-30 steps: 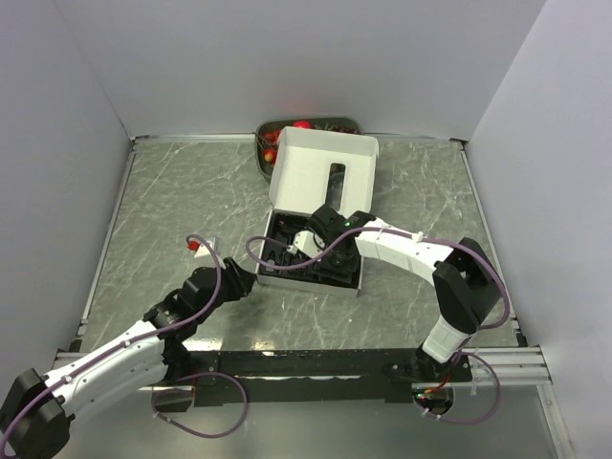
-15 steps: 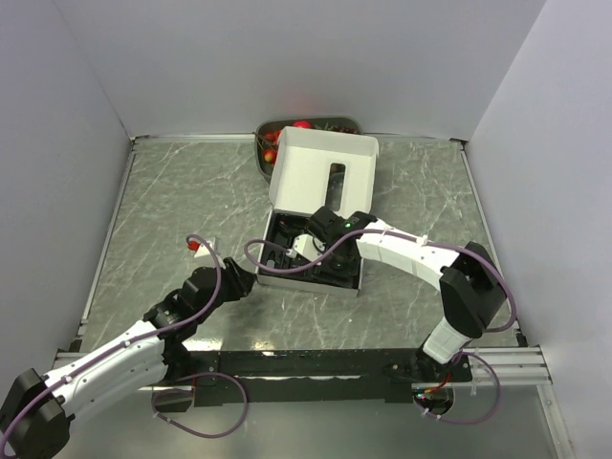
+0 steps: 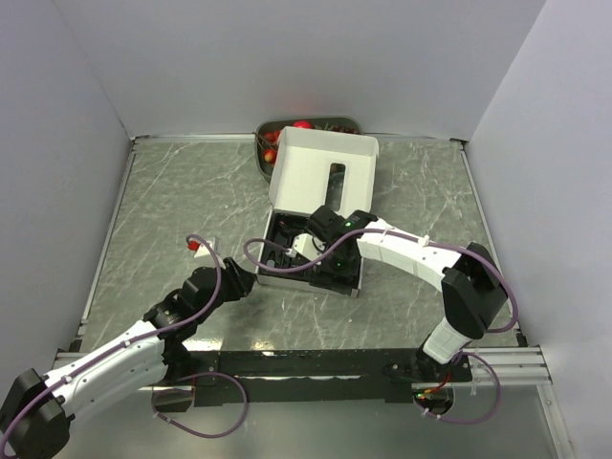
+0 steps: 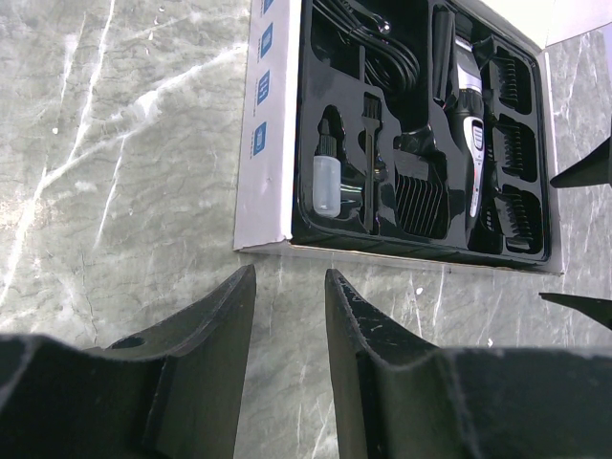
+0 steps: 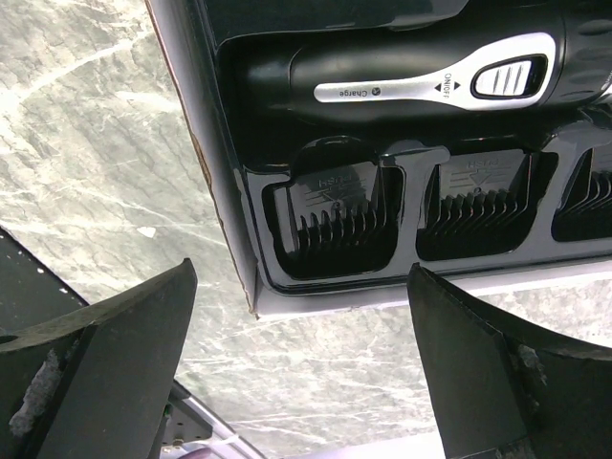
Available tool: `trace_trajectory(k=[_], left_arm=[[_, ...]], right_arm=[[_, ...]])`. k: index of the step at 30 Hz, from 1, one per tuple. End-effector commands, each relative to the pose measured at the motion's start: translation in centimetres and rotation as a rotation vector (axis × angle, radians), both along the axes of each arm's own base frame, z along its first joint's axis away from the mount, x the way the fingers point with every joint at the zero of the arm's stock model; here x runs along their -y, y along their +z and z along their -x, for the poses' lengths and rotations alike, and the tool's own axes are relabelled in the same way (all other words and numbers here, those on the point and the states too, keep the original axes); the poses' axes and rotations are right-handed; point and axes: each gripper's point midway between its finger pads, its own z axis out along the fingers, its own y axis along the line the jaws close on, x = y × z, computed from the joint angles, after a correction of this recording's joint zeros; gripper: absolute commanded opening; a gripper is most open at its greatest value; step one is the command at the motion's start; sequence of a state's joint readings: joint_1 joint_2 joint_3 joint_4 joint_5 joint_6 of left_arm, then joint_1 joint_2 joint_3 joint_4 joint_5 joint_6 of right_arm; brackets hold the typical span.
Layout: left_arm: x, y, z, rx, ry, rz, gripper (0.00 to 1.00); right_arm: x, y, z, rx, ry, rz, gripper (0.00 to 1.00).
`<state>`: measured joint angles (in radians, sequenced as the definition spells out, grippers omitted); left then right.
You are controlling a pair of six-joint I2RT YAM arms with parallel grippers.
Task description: Sort the hair-cutting tools
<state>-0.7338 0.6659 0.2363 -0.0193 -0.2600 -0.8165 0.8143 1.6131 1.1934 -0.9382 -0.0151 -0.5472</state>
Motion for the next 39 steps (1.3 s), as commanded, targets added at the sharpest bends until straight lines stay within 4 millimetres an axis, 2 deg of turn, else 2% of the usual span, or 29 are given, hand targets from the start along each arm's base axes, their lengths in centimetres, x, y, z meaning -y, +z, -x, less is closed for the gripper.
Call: trace_trajectory(k=[1, 4, 9, 10, 12, 14, 16, 18, 19, 20, 21, 22, 23, 25, 27, 28, 29, 31, 32, 34, 35, 36, 37, 39], left_arm=[[0.5, 2.1, -0.8, 0.054, 0.01, 0.04, 0.41], [0.6, 2.1, -0.8, 0.054, 0.006, 0.042, 0.41], [0.5, 2.1, -0.8, 0.053, 0.007, 0.038, 0.41], [0.4, 2.1, -0.8, 0.053, 0.01, 0.037, 0.41], [0.2, 2.0, -0.8, 0.053, 0.017, 0.033, 0.41], [0.2, 2.0, -0.7, 0.055, 0.016, 0.032, 0.41], [0.1, 1.9, -0.7, 0.055, 0.017, 0.03, 0.41], [0.1, 2.0, -0.8, 0.061, 0.02, 0.025, 0.41], [0.0, 2.1, -0.9, 0.063, 0.021, 0.024, 0.41], [0.1, 2.1, -0.8, 0.064, 0.016, 0.025, 0.41], [0.1, 2.2, -0.9, 0.07, 0.014, 0.025, 0.42], [0.1, 2.2, -0.9, 0.072, 0.015, 0.028, 0.42], [0.2, 2.3, -0.9, 0.074, 0.013, 0.03, 0.42], [0.1, 2.1, -1.0, 0.071, 0.017, 0.02, 0.42], [0.0, 1.9, -1.1, 0.064, 0.025, 0.011, 0.42], [0.0, 1.9, -1.1, 0.063, 0.028, 0.009, 0.42], [0.0, 1.9, -1.1, 0.062, 0.028, 0.008, 0.42], [-0.2, 1.7, -1.2, 0.058, 0.034, -0.002, 0.42], [-0.2, 1.6, -1.2, 0.056, 0.039, -0.003, 0.42], [-0.3, 1.5, -1.3, 0.053, 0.045, -0.009, 0.42], [-0.4, 1.5, -1.3, 0.052, 0.048, -0.009, 0.42], [-0.3, 1.4, -1.3, 0.051, 0.047, -0.01, 0.42], [-0.3, 1.4, -1.3, 0.05, 0.048, -0.012, 0.42], [-0.4, 1.2, -1.3, 0.047, 0.049, -0.018, 0.42]], right_arm=[[-1.1, 2.7, -1.0, 0.07, 0.005, -0.055, 1.0], [-0.9, 3.7, -1.4, 0.107, -0.007, -0.06, 1.0], [-1.5, 6.9, -2.6, 0.215, -0.052, -0.135, 1.0], [-2.0, 7.8, -3.4, 0.269, -0.078, -0.173, 1.0], [-1.8, 9.9, -3.9, 0.367, -0.13, -0.229, 1.0], [-2.3, 12.9, -4.7, 0.483, -0.183, -0.344, 1.0], [-2.0, 15.5, -5.7, 0.579, -0.3, -0.428, 1.0], [-1.0, 18.5, -5.8, 0.662, -0.412, -0.535, 1.0], [-1.4, 20.2, -6.1, 0.703, -0.44, -0.62, 1.0], [-0.4, 21.1, -5.8, 0.74, -0.493, -0.68, 1.0], [-0.2, 21.8, -5.8, 0.746, -0.615, -0.779, 1.0], [0.9, 21.8, -6.0, 0.771, -0.736, -0.82, 1.0], [0.5, 20.9, -5.4, 0.701, -0.758, -0.881, 1.0], [-1.0, 19.4, -4.4, 0.551, -0.685, -0.902, 1.0], [-1.1, 16.6, -4.6, 0.499, -0.742, -0.817, 0.98], [-1.2, 14.8, -4.7, 0.473, -0.756, -0.763, 0.93], [-0.8, 13.9, -4.9, 0.473, -0.796, -0.729, 0.82], [-0.4, 11.0, -4.5, 0.426, -0.865, -0.643, 0.7], [-0.1, 10.1, -4.4, 0.425, -0.912, -0.611, 0.54], [0.3, 7.7, -3.8, 0.392, -0.946, -0.515, 0.32], [-0.1, 6.9, -3.3, 0.368, -0.954, -0.501, 0.13], [-0.3, 6.3, -3.1, 0.355, -0.957, -0.487, 0.05], [-0.3, 5.2, -2.8, 0.34, -0.964, -0.461, 0.0], [-0.5, 4.4, -2.4, 0.326, -0.987, -0.455, 0.0]])
